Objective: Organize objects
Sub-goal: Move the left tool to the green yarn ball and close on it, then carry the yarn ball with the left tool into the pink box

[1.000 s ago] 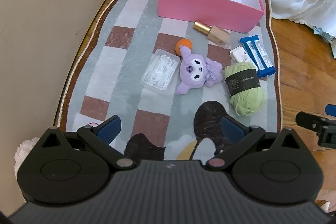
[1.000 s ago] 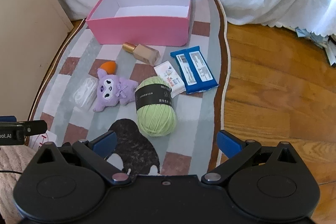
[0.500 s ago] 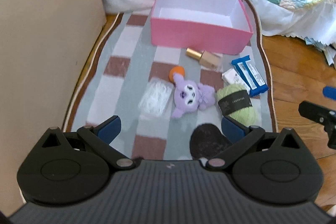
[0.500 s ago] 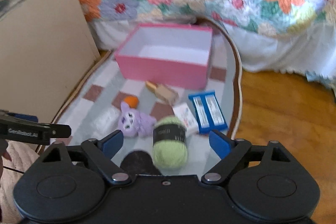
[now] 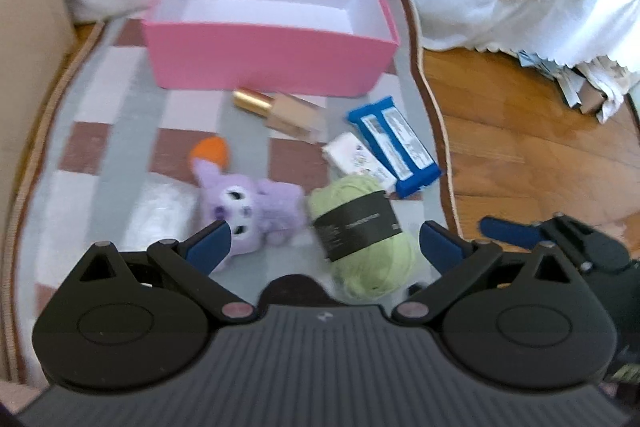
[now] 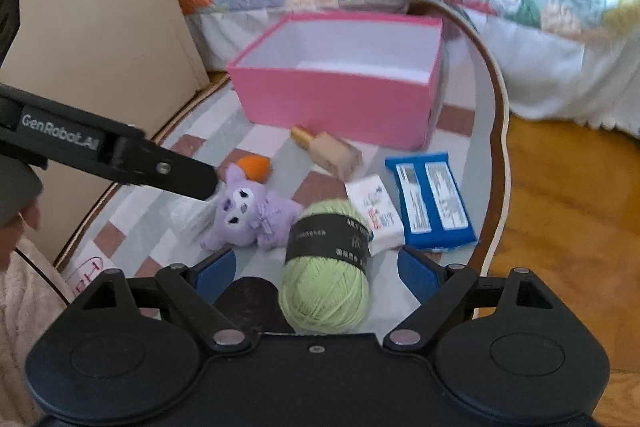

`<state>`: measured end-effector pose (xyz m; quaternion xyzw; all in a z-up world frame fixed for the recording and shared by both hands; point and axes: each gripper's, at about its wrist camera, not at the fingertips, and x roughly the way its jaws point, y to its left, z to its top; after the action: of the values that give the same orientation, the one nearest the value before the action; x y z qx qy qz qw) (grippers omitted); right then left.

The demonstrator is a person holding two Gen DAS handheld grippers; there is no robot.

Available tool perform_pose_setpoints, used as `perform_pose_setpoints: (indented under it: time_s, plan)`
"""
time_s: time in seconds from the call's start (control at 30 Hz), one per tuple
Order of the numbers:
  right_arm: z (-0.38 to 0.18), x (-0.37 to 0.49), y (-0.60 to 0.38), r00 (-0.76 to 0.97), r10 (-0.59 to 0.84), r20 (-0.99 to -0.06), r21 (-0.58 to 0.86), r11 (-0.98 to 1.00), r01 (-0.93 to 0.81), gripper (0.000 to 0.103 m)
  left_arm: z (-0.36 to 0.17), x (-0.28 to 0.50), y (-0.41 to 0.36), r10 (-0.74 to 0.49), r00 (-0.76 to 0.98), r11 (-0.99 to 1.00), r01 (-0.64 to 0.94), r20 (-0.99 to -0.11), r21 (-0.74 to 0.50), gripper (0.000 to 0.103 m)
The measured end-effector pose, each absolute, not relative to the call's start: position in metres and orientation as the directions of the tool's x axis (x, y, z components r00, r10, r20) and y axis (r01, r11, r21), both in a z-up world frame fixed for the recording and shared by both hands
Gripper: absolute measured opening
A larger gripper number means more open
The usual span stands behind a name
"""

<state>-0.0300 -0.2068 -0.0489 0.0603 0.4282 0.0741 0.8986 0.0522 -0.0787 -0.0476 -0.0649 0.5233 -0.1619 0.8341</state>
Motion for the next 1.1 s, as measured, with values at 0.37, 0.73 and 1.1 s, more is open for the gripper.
perform_pose_setpoints:
  time_s: [0.37, 0.73, 1.1]
  plan:
    - [-0.116, -0.017, -0.190, 0.559, 0.215, -0.801, 0.177, 0.977, -0.122, 0.083, -0.118, 0.058, -0.080, -0.487, 0.354, 0.872, 0.146, -0.798, -0.467, 0.093]
    - [-0.139, -0.010, -0.181, 0.546, 0.142, -0.825, 0.076, 0.987, -0.141, 0.054, -0.157, 0.053, -0.087, -0.581, 0.319, 0.808, 0.122, -0.748, -0.576, 0.050]
    - [-0.100, -0.013, -0.174, 0.611, 0.133, -0.780, 0.060, 0.988, -0.139, 0.049, -0.100, 0.045, -0.082, -0.568, 0.412, 0.821, 0.222, -0.713, -0.526, 0.047]
